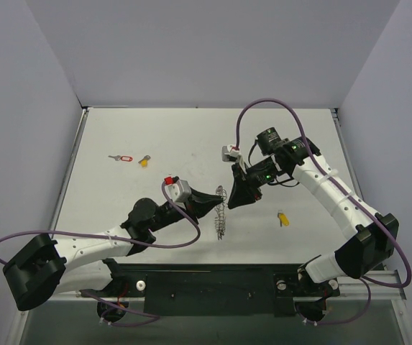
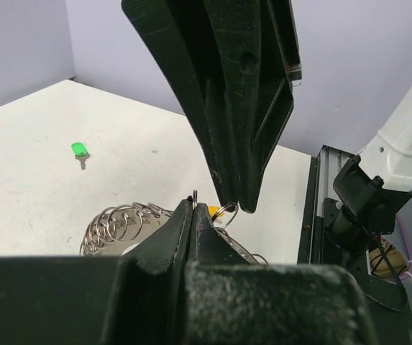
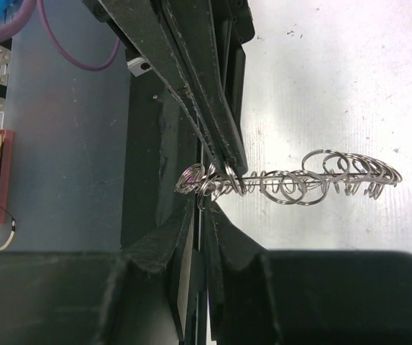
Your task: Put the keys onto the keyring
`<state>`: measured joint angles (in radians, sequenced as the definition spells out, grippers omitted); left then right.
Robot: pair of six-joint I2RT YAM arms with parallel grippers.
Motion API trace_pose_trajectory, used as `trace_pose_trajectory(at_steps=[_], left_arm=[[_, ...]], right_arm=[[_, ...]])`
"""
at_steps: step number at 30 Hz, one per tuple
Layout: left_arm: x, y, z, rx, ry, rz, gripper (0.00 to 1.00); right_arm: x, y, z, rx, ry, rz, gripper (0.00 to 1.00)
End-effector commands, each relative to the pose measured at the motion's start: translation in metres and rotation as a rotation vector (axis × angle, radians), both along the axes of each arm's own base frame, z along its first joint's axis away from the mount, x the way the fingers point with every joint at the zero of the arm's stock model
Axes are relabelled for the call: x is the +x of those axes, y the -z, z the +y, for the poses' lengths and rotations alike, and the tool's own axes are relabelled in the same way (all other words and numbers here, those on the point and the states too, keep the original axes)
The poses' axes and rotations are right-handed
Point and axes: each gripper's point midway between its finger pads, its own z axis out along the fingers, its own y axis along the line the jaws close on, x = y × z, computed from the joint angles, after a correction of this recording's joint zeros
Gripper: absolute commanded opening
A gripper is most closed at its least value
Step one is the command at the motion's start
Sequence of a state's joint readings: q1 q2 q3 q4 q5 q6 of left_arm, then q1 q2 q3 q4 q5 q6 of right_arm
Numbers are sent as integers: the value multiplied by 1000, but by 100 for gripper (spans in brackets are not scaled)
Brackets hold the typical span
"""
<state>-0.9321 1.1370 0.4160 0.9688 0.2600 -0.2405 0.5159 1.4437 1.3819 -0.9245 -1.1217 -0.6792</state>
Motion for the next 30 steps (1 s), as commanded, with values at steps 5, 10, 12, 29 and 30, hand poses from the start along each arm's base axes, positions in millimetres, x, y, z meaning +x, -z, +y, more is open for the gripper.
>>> trace_pose_trajectory(at_steps=[5,10,12,29,30], left_arm=[[5,-23,8,-78,-43,-24,0],[6,-24,9,-99,-50,-4,0],[6,-23,10,-99,-54,3,0],[8,-20,9,-109,-55,42,0],[7,-20,9,-109,-53,43,0]], right_arm=[[-5,-12,3,38,-6,27,3],[5,-5,4,1,35,7,11],[7,-3,3,-8,50,-2,16],[6,8,2,-30,18,-62,23],[6,8,2,-25,13,-67,22]])
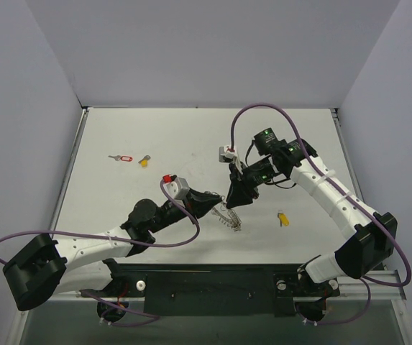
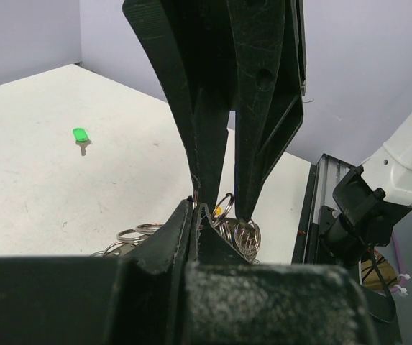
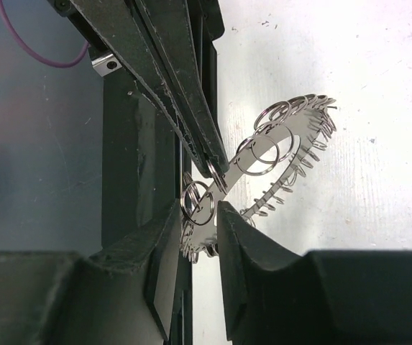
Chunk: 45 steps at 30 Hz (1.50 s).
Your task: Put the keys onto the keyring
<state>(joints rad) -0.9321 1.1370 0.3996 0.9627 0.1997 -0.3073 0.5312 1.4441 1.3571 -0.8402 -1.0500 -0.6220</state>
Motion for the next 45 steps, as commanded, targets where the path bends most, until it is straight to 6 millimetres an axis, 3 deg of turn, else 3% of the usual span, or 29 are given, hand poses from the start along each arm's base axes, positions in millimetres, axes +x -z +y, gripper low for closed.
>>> trace_pose_trajectory(at_steps=[1,16,19,27,45], left_arm=[[2,-27,5,-89,-16,-40,0],[-1,-20,0,-75,13,-19,0],[-1,-21,0,-77,14,-18,0],[-1,-19,-1,-75,17,-11,0],[-1,-20,-1,-87,19,-4,0]], right_arm=[[-7,-4,-1,19,-35,-32,22],[-18,-9,-3,59,-129,-73,10],[-18,-9,-3,61,-135,-74,4],[-14,-8,-1,55,-138,-81,16],[-3,-1,6,32,-84,-65,12]])
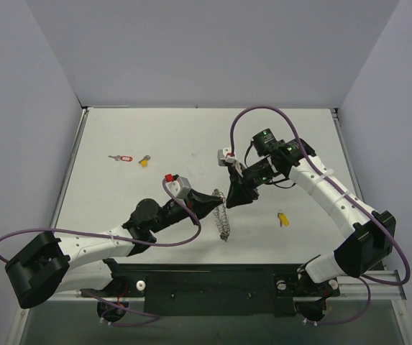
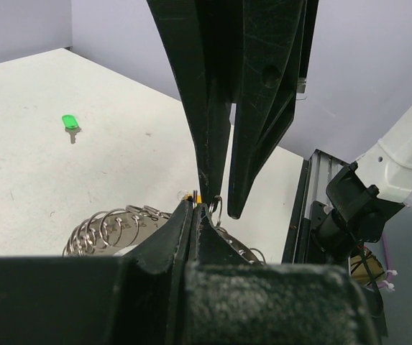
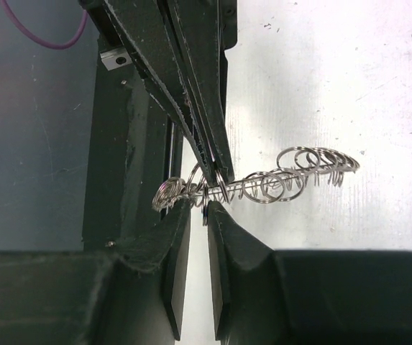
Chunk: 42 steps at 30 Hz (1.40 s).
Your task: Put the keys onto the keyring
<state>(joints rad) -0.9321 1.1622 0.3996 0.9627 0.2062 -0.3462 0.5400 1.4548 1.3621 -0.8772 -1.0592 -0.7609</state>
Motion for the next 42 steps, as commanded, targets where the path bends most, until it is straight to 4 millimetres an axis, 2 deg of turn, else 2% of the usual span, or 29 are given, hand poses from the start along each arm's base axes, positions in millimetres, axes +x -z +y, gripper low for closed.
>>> trace_pose_trajectory(at_steps=[1,8,15,17,20,31,42], left_arm=[[-1,-28,2,-91,5,-50,0],[-1,-27,5,-93,-3,-49,0],[1,-23,9,-90,-16,-38,0],[1,-22,9,-90,-17,-36,0],[1,-23,10,-96,-19,-35,0],[0,-25,15,-105,-28,-35,0],[-1,-26,18,-107,-31,-35,0]], right_arm=[[-1,-4,6,15,6,14,12],[-1,-1,7,-1,8,14,0],[-4,-1,3,-13,11,4,0],[-6,-2,3,-9,6,7,6],[-7,-1,3,-11,-3,9,10],[-11,12,10,-35,-41,29,14],[-9,18,7,-48,-53,2,14]])
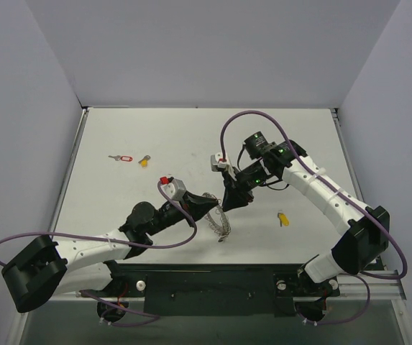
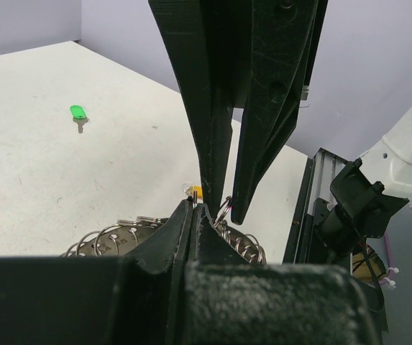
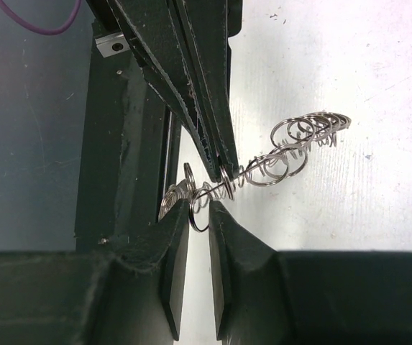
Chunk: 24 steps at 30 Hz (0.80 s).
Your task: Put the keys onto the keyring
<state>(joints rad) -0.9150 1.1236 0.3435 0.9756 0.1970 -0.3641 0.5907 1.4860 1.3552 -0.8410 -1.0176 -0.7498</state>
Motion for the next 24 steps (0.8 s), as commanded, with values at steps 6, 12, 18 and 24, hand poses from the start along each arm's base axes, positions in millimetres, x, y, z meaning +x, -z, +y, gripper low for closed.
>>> trace_pose_trajectory(at_steps=[6,12,18,24], left_arm=[[-1,-34,5,-105,-5,-51,0],[-3,-36,6,-108,-2,-55,0],[-4,-36,7,-109,3,-51,0],[-5,-37,7,-110,4,-54,0]], right_arm=[[-6,6,-3,-15,-28,7,15],[-4,7,-4,-14,-32,5,17],[-1,8,-6,-10,-33,-5,17],[-3,5,-5,20,-55,0,13]])
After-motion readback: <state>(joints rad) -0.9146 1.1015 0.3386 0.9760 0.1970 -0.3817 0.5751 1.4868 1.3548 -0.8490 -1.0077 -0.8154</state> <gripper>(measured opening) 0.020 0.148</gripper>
